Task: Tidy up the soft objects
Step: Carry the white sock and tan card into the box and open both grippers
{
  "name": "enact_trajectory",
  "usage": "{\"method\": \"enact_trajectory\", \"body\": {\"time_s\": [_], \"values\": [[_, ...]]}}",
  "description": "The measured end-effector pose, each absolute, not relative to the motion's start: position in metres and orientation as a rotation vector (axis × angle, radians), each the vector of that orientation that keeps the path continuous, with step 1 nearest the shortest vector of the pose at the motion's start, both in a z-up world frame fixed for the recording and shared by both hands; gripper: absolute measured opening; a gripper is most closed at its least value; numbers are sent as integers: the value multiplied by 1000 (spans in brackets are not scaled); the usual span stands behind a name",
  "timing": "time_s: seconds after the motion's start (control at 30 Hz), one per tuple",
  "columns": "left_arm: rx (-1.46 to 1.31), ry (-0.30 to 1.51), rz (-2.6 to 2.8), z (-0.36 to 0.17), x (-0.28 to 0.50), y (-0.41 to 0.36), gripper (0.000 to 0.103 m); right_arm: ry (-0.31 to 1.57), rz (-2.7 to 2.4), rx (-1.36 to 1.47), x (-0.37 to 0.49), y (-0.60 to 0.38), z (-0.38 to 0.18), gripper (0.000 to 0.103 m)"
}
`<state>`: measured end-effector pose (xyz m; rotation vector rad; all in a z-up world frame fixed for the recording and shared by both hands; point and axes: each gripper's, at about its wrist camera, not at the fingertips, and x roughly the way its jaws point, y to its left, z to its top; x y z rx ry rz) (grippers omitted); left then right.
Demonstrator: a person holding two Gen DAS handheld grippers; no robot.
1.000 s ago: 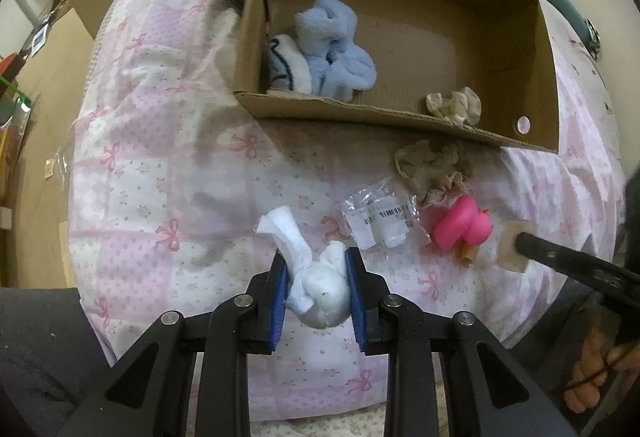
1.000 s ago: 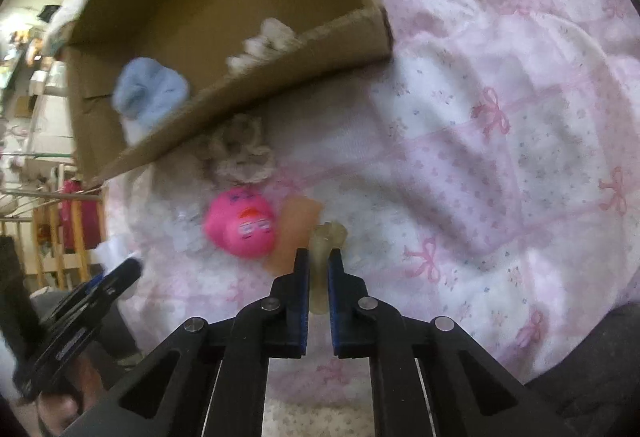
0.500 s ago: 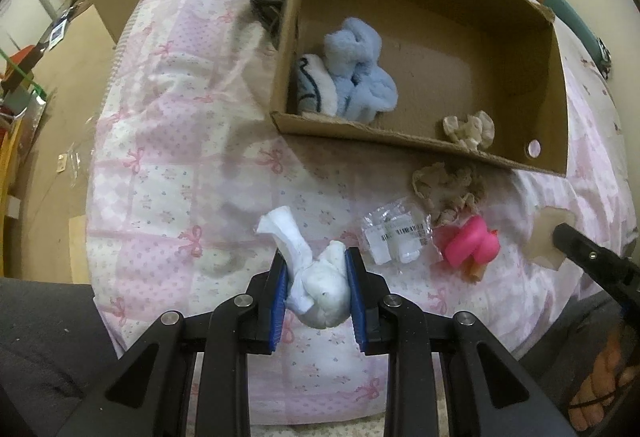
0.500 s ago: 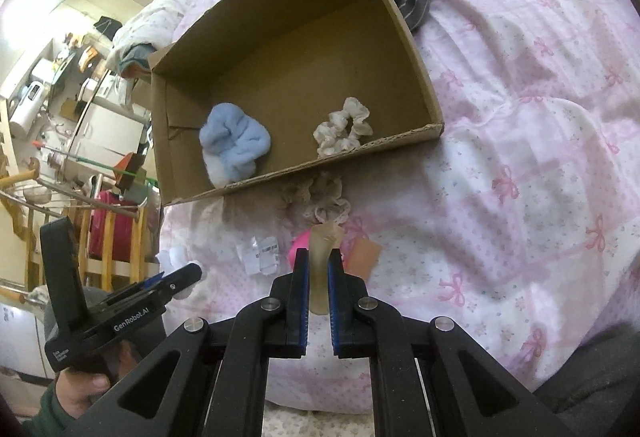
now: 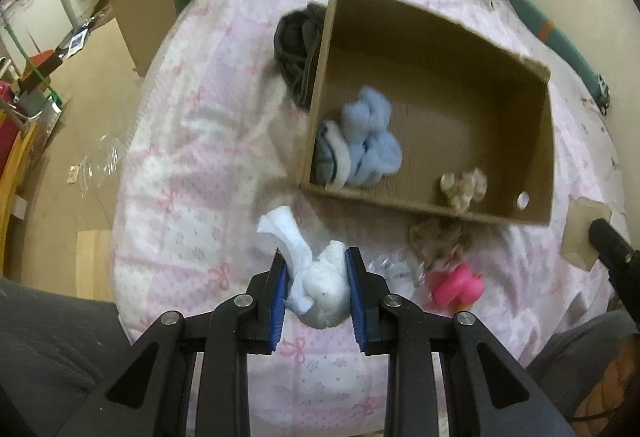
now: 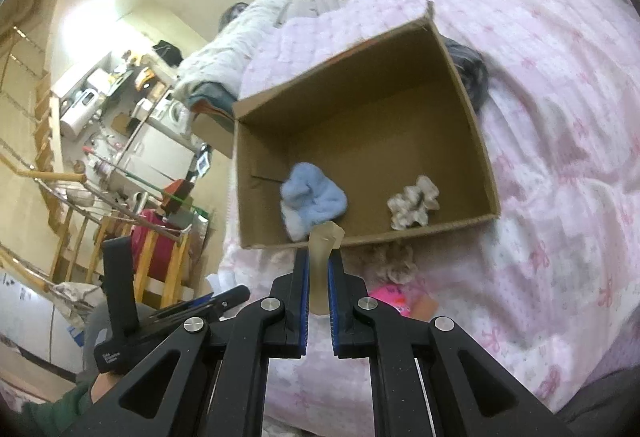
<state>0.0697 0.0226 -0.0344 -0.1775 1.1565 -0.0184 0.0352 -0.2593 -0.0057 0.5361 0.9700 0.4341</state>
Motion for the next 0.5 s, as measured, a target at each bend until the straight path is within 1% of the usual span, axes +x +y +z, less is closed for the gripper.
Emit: {"method": "enact_trajectory", "body": {"time_s": [0.23, 0.5], "values": [[-173, 1068, -34, 6, 92, 21, 25, 938, 449, 534, 49, -265, 13, 10], [-136, 1029, -41, 20, 123, 11, 25, 908, 429, 489, 81, -271, 22, 10]]}}
